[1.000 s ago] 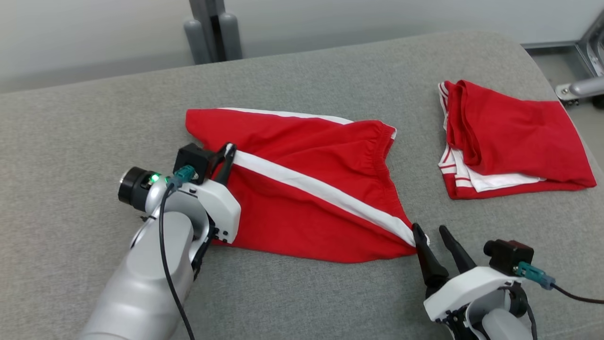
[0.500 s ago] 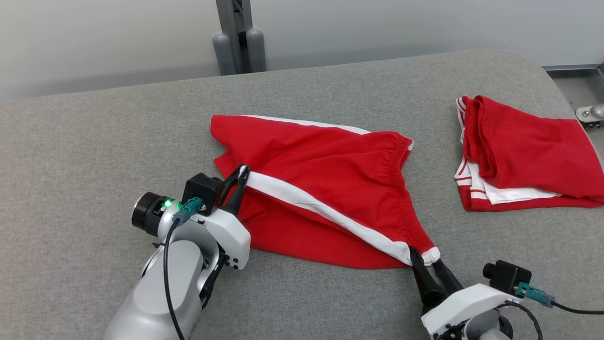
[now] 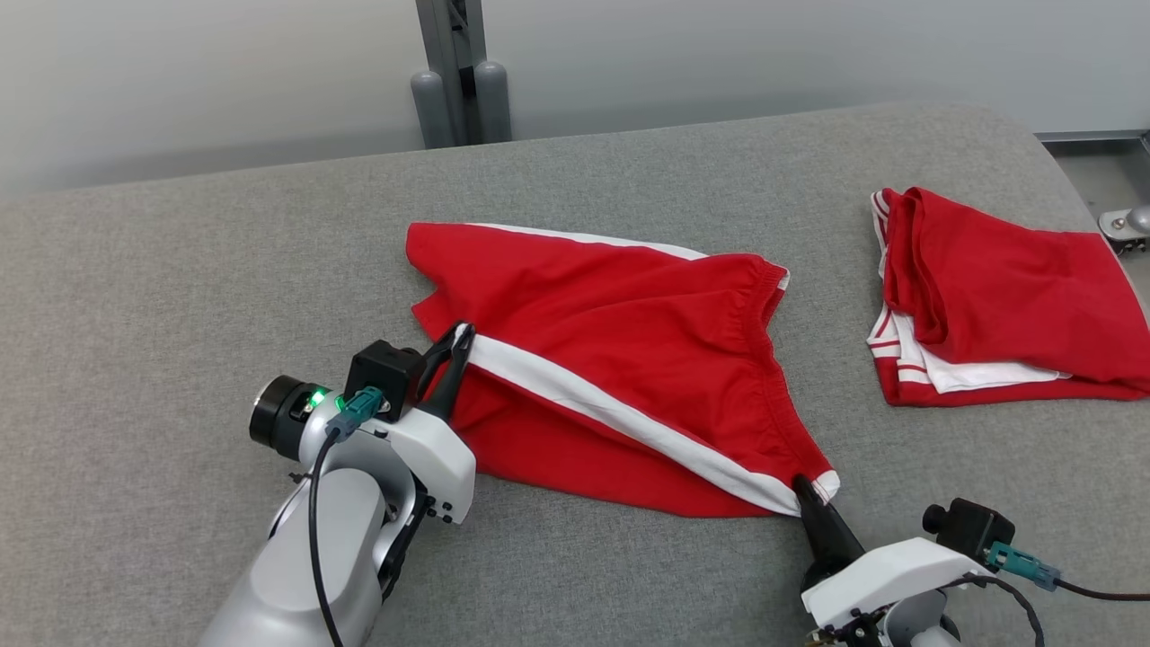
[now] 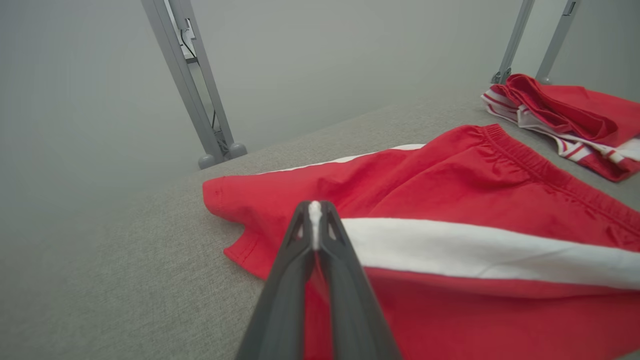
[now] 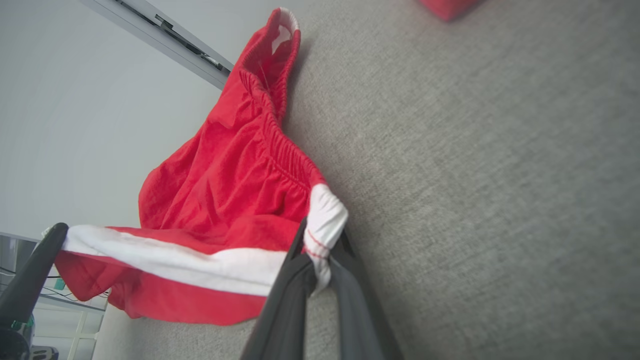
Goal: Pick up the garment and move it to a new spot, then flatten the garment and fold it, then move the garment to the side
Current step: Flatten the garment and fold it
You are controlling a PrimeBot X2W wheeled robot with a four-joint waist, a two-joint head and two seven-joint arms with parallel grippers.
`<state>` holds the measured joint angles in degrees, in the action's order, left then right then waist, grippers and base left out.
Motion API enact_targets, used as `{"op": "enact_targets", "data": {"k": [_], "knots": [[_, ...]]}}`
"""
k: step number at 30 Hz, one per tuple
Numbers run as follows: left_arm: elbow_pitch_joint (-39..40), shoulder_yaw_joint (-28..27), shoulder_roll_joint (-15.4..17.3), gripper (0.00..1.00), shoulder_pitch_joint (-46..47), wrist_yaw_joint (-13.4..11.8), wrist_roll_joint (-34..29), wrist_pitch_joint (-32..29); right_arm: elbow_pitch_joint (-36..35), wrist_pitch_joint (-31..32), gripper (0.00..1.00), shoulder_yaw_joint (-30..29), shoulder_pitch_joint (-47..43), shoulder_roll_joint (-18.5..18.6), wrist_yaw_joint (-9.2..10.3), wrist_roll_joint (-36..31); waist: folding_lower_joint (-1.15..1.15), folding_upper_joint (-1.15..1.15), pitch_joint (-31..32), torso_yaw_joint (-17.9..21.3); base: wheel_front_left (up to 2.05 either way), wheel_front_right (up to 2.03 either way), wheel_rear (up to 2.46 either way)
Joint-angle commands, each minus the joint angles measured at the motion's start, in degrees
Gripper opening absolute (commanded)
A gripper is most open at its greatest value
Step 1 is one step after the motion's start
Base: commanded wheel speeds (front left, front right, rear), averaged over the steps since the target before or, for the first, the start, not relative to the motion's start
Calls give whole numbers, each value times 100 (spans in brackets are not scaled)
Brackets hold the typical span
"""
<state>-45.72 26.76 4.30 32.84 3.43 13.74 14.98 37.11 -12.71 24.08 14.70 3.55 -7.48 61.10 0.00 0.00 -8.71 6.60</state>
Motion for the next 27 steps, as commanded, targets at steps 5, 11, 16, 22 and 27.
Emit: {"op": "enact_targets", "data": {"k": [5,11,16,22,27], "knots": [[79,-24,9,0,-219,-90,113,22,-171,-167,0,81,19,225,-4,-39,0,0,178,-149,0,0,0],[403,-124,2,0,-465,-159,186,23,-203,-251,0,-12,160,504,-3,-592,0,0,446,-407,0,0,0],[902,-226,-8,0,-739,-208,180,22,-182,-257,0,-249,329,604,-3,-948,0,0,720,-665,0,0,0],[1524,-349,-23,0,-989,-224,73,23,-240,-193,0,-424,651,570,-3,-812,0,0,918,-878,0,0,0],[2077,-522,-60,0,-1174,-322,-14,23,-517,231,0,-697,1361,466,-3,-219,0,0,971,-952,0,0,0]]}}
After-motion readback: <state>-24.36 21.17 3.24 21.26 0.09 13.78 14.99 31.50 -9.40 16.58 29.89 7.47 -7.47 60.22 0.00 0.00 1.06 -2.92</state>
